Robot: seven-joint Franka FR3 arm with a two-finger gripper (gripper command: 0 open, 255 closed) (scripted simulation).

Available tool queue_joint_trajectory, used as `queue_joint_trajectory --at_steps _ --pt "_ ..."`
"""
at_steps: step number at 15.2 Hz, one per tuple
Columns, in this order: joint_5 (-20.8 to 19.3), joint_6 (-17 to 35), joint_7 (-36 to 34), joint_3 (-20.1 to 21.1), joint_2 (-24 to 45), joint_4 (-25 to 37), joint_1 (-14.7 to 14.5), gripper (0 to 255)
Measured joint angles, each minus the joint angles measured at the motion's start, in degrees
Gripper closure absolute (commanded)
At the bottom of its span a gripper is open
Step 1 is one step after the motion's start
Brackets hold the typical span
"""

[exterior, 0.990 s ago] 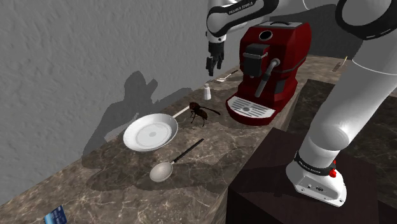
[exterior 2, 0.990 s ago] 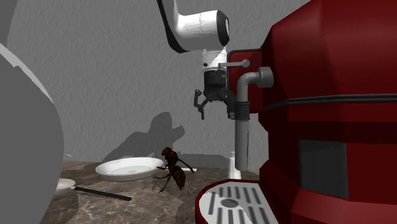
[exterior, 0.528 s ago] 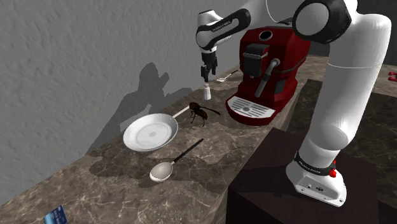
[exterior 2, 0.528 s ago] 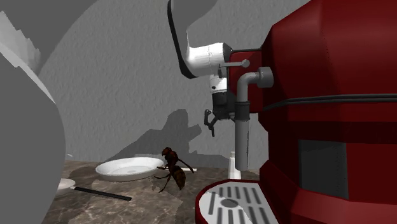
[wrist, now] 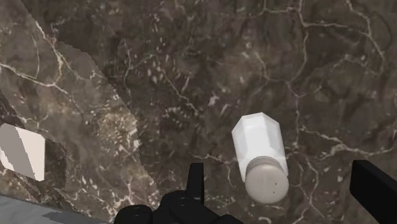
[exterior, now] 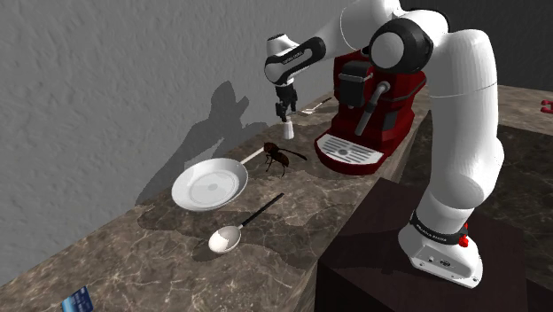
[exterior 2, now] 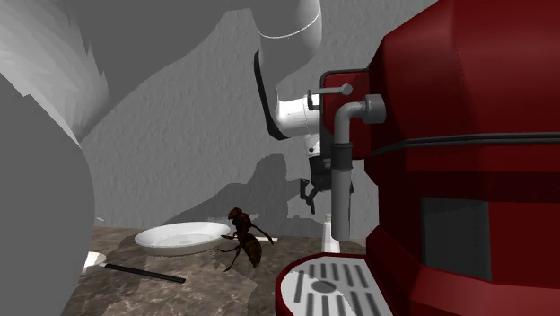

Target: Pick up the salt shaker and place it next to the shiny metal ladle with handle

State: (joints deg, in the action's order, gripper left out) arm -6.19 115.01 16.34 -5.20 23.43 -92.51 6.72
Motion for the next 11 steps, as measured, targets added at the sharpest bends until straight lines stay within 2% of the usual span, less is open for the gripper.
queue_joint_trajectory --at_steps 5,11 --pt "-0.11 3.15 -0.08 -0.09 1.16 -2.03 0.21 0" --pt "-0.11 3.67 -0.10 -0.10 1.38 -2.30 0.25 0"
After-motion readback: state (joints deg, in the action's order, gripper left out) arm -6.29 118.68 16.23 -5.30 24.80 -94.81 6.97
